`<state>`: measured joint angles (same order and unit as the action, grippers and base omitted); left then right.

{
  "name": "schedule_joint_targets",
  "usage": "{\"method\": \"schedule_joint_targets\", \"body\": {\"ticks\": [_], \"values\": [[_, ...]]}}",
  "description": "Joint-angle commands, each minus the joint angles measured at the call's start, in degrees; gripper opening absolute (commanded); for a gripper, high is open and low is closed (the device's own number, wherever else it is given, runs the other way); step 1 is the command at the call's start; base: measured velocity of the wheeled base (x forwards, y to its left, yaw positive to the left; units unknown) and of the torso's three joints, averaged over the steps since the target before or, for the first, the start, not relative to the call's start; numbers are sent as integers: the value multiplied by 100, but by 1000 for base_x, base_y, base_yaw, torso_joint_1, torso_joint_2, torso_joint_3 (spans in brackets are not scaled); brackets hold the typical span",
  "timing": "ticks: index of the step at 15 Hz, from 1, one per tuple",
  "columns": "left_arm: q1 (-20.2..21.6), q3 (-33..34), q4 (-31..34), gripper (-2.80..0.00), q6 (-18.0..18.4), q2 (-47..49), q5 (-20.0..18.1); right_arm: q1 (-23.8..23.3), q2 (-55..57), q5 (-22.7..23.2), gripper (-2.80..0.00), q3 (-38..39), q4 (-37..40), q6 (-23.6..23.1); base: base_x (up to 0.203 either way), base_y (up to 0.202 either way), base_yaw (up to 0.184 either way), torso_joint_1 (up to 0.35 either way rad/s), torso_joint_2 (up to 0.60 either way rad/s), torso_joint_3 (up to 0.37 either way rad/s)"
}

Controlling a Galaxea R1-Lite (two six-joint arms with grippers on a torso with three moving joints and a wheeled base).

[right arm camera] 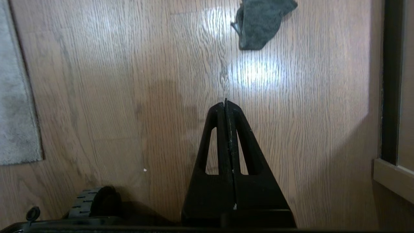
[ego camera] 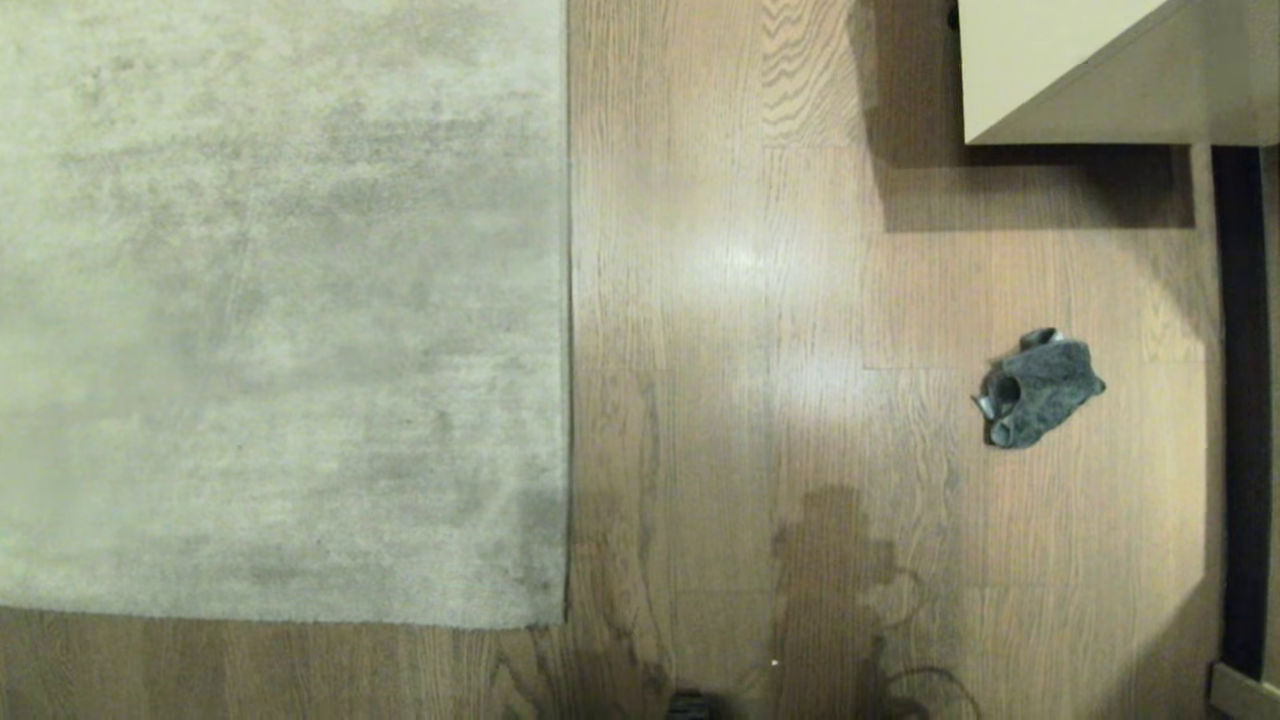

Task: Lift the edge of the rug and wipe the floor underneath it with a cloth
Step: Pick up the rag

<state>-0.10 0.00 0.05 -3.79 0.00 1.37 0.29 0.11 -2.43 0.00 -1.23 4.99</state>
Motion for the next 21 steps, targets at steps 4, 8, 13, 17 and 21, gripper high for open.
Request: {"method": "schedule_joint_targets", "body": {"ticks": [4,8,13,17,21], "values": [[1,0,4,-280,-8,9,4,6,-2,-4,-280,0,0,2,0,0,0,4,4,-198],[1,0,4,-280,-8,9,4,-3,-2,-4,-280,0,0,2,0,0,0,0,1,-196],[1,0,4,-280,-8,9,4,-2,-2,-4,-280,0,0,2,0,0,0,3,4,-200],[1,0,4,-280,-8,9,4,-1,-2,-4,-280,0,0,2,0,0,0,2,2,-198],[1,0,4,-280,-8,9,4,0,-2,1,-280,0,0,2,0,0,0,4,2,-72]]}}
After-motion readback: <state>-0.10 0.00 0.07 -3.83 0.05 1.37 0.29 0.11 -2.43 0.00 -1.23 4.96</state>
